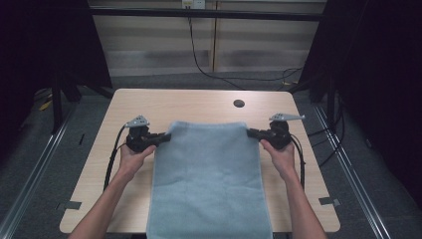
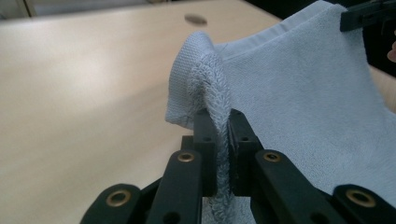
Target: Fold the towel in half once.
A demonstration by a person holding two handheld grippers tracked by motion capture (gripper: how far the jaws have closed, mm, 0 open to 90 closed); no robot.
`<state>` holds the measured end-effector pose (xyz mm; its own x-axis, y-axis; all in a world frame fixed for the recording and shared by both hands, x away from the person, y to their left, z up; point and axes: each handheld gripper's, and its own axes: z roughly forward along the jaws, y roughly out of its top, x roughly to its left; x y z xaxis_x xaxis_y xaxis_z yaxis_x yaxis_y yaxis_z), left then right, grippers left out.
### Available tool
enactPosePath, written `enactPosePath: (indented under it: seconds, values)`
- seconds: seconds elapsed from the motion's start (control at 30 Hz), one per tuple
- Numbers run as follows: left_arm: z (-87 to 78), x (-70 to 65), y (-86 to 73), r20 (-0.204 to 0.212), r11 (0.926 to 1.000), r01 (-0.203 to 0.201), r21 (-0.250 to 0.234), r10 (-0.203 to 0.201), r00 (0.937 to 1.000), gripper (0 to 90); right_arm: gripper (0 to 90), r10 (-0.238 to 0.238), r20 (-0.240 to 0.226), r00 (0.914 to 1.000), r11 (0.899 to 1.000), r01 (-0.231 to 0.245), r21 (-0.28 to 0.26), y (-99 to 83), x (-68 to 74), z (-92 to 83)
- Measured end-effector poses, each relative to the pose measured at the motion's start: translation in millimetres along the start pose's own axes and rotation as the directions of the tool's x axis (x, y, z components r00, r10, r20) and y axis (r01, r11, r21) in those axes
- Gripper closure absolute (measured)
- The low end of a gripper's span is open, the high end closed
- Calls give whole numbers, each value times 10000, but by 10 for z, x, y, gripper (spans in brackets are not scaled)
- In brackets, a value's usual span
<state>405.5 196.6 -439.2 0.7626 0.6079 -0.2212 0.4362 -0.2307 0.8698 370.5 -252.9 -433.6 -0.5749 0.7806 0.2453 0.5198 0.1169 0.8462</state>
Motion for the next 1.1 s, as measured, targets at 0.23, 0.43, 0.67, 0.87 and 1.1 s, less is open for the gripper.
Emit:
enactPosePath:
  seconds: [0.23, 0.43, 0.67, 0.87, 1.1]
  values:
    - [-154, 67, 638, -170, 9941, 77, -1081, -96, 9998, 846, 869, -70, 282, 9996, 9899, 109, -1413, 713, -49, -267]
    - [-297, -11, 1067, -380, 9807, -329, -1929, 260, 9989, 846, 870, -362, 413, 9985, 9693, 452, -2418, 1177, 29, -447]
    - [-455, -225, 773, 148, 9824, -569, -1782, 605, 9981, 845, 870, -886, -246, 9958, 9678, 802, -2386, 1032, 261, -645]
    - [-620, -493, 357, 406, 9829, -1060, -1508, 1133, 9927, 845, 871, -1213, -257, 9923, 9703, 1131, -2136, 516, 518, -788]
    - [-767, -610, -10, 1546, 9920, -64, -1258, 260, 9876, 845, 871, -1257, -720, 9895, 9805, 1128, -1606, -2, 699, -960]
